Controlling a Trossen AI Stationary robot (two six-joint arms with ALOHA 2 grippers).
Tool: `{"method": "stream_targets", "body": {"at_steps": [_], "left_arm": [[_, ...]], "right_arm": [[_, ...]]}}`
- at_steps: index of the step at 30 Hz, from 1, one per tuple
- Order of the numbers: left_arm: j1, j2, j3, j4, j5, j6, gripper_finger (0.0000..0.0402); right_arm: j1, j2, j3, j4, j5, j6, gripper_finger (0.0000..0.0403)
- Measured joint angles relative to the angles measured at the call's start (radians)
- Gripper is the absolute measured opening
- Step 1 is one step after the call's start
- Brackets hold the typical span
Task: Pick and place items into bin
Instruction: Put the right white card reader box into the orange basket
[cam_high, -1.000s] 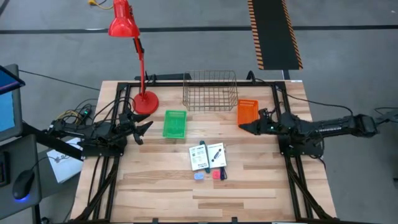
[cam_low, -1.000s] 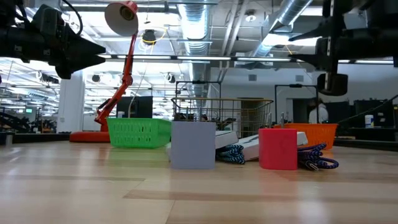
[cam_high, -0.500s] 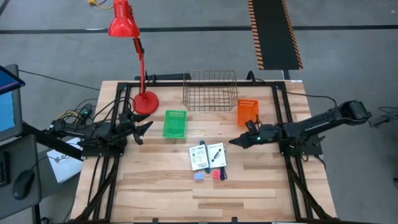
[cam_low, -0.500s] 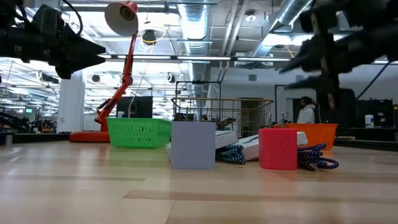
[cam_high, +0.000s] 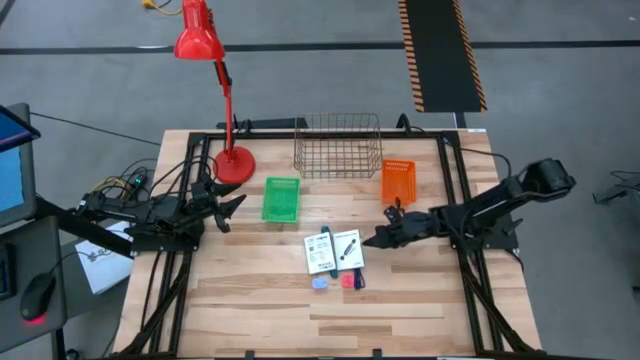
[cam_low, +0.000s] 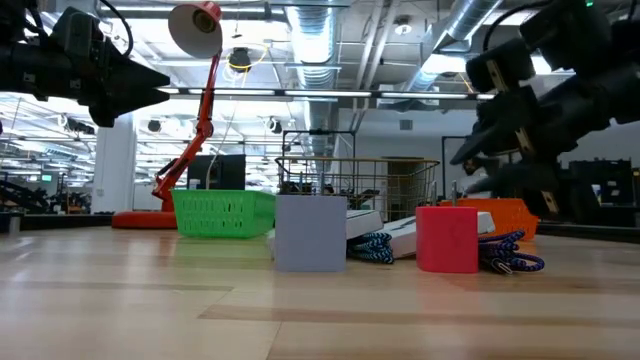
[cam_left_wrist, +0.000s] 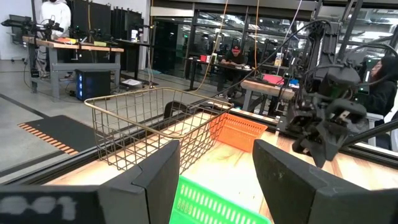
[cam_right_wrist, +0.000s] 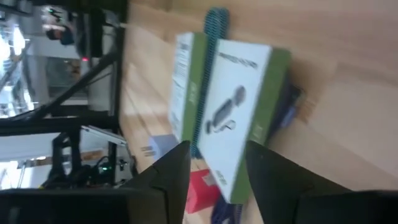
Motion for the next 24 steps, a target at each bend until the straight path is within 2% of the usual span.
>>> {"method": "stream_targets", "body": {"at_steps": [12, 24], "left_arm": [[0.000, 0.000, 0.000, 0.000, 0.000, 0.000, 0.0192], [0.000, 0.000, 0.000, 0.000, 0.000, 0.000, 0.0192]], "right_arm": [[0.016, 0.137, 0.065, 0.000, -0.009, 0.018, 0.0227], [0.016, 0.235, 0.110, 0.000, -0.028, 0.018, 0.0235]]}}
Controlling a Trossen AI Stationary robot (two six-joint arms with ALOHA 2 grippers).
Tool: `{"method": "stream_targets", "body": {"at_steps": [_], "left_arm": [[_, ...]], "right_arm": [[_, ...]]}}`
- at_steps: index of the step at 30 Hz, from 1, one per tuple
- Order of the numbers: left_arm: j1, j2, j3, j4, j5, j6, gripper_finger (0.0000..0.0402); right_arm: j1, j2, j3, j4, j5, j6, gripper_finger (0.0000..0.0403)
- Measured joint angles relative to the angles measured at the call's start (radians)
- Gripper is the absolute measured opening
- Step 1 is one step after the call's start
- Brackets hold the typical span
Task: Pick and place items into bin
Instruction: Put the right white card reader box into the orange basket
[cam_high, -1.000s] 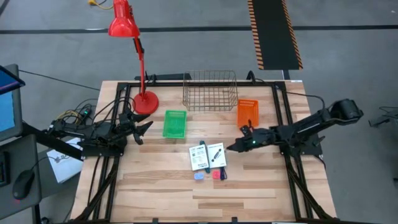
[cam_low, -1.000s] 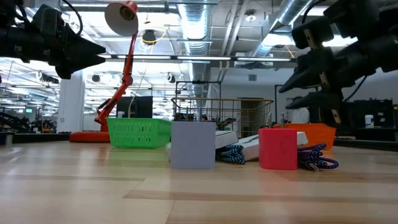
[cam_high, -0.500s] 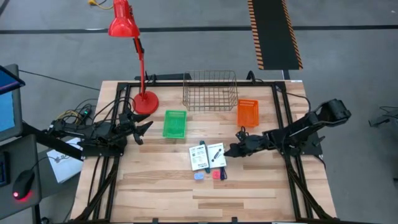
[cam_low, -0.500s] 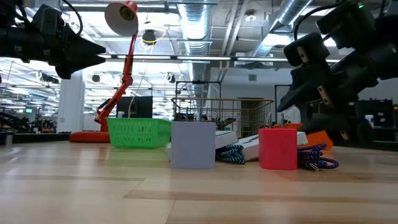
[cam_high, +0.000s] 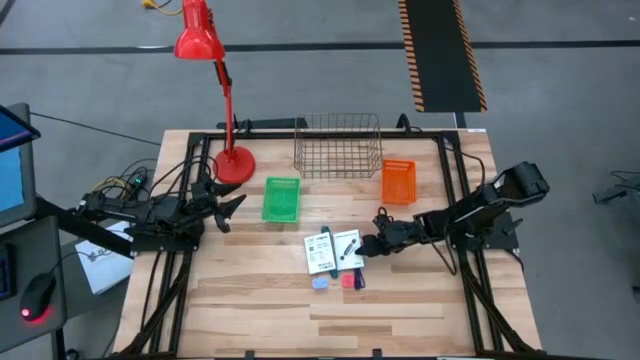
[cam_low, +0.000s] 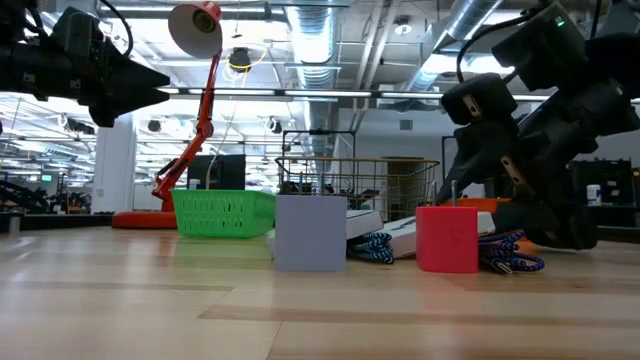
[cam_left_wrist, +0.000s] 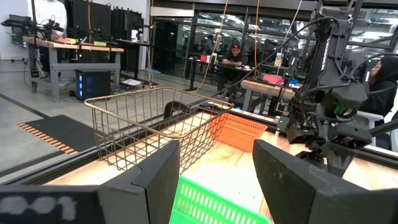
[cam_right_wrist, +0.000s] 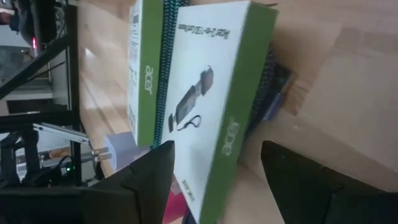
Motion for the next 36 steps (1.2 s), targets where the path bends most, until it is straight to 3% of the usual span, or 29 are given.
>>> {"method": "stream_targets", "body": {"at_steps": [20, 36], "left_arm": [[0.000, 0.000, 0.000, 0.000, 0.000, 0.000, 0.0192], [0.000, 0.000, 0.000, 0.000, 0.000, 0.000, 0.0192]], "right_arm": [[-0.009, 0.002, 0.026, -0.043, -0.003, 0.013, 0.0230], [-0.009, 0.002, 0.026, -0.041, -0.002, 0.035, 0.0089]]}}
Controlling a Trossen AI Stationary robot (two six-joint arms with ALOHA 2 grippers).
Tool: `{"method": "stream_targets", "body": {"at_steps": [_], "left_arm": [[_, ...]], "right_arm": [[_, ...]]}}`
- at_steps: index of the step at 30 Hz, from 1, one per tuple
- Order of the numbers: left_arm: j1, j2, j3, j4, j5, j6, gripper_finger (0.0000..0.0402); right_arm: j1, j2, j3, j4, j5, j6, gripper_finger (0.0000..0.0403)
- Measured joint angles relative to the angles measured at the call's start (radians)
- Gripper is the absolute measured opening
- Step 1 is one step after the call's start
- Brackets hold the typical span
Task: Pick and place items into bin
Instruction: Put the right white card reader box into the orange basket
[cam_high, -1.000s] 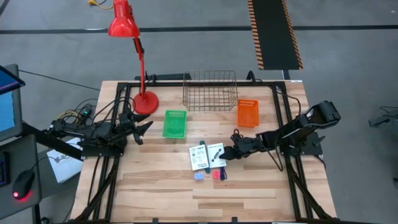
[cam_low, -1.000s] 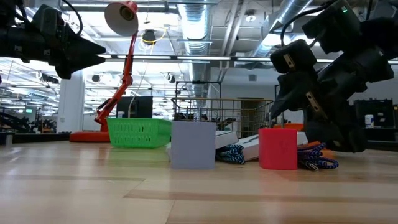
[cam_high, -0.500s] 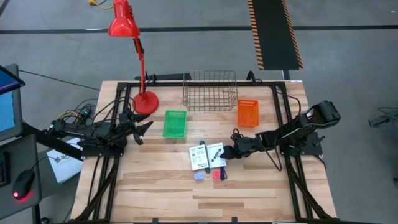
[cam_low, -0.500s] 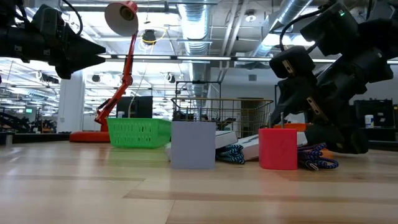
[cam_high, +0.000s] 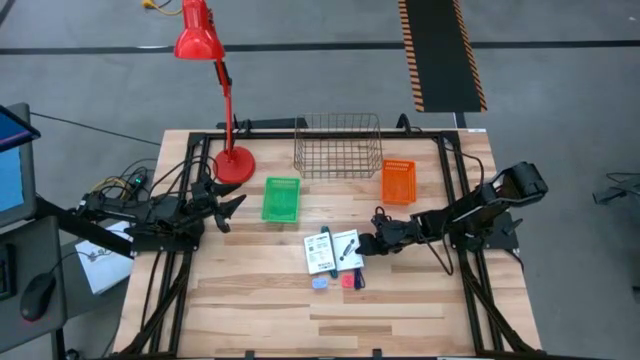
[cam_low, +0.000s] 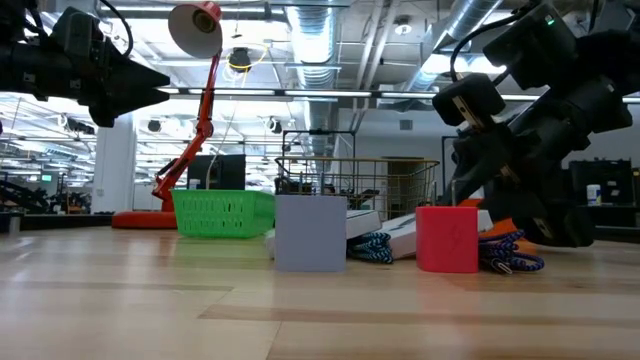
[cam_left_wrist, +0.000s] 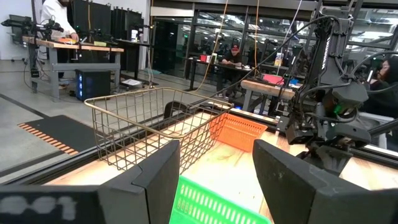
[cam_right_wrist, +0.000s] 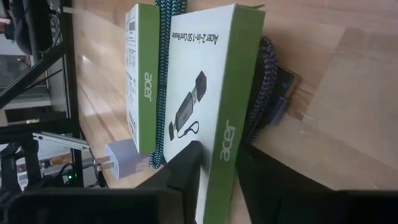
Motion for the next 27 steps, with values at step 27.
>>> {"method": "stream_targets", "body": {"at_steps": [27], "left_arm": [[0.000, 0.000, 0.000, 0.000, 0.000, 0.000, 0.0192]], "right_arm": [[-0.036, -0.005, 0.000, 0.039, -0.079, 0.020, 0.0062]]}}
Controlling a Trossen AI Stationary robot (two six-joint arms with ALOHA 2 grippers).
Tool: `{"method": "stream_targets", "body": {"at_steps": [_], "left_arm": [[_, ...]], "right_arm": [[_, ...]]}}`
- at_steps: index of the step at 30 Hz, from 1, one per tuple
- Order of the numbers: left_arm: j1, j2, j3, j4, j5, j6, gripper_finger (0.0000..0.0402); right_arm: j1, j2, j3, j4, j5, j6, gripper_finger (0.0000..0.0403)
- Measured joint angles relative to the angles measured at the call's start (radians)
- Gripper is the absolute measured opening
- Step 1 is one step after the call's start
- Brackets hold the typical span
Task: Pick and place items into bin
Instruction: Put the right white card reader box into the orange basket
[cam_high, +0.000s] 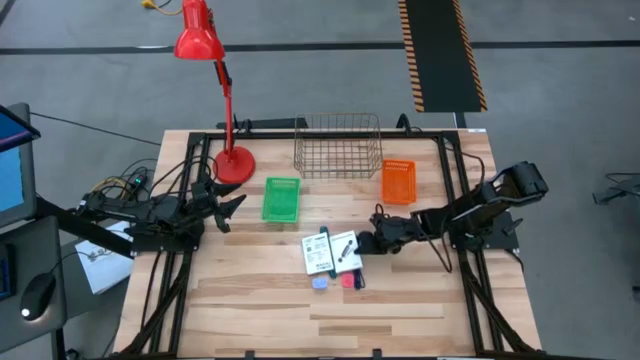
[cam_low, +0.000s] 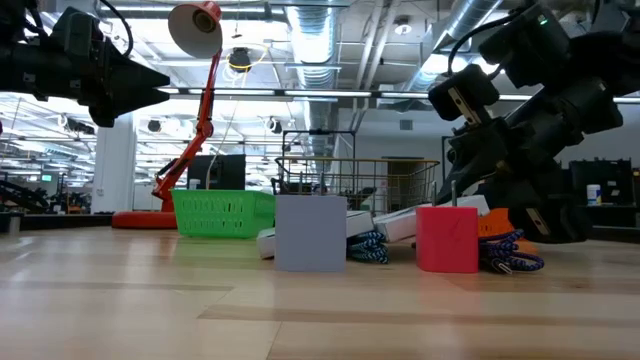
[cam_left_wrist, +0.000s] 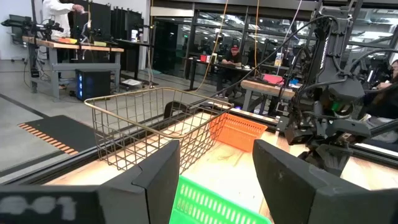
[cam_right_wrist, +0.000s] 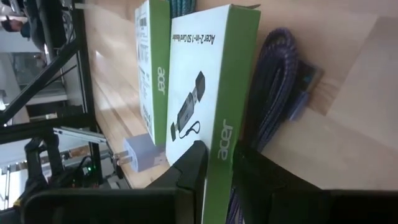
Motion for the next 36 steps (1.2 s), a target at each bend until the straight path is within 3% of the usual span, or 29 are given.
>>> {"method": "stream_targets", "body": {"at_steps": [11, 29, 36], "left_arm": [[0.000, 0.000, 0.000, 0.000, 0.000, 0.000, 0.0192], [0.000, 0.000, 0.000, 0.000, 0.000, 0.000, 0.0192], [0.000, 0.000, 0.000, 0.000, 0.000, 0.000, 0.0192]], "right_arm": [[-0.071, -0.068, 0.001, -0.037, -0.028, -0.057, 0.0061], [-0.274, -0.451, 0.000, -0.180, -0.017, -0.214, 0.0061], [-0.362, -0.625, 0.000, -0.397, -0.024, -0.268, 0.0061]]}}
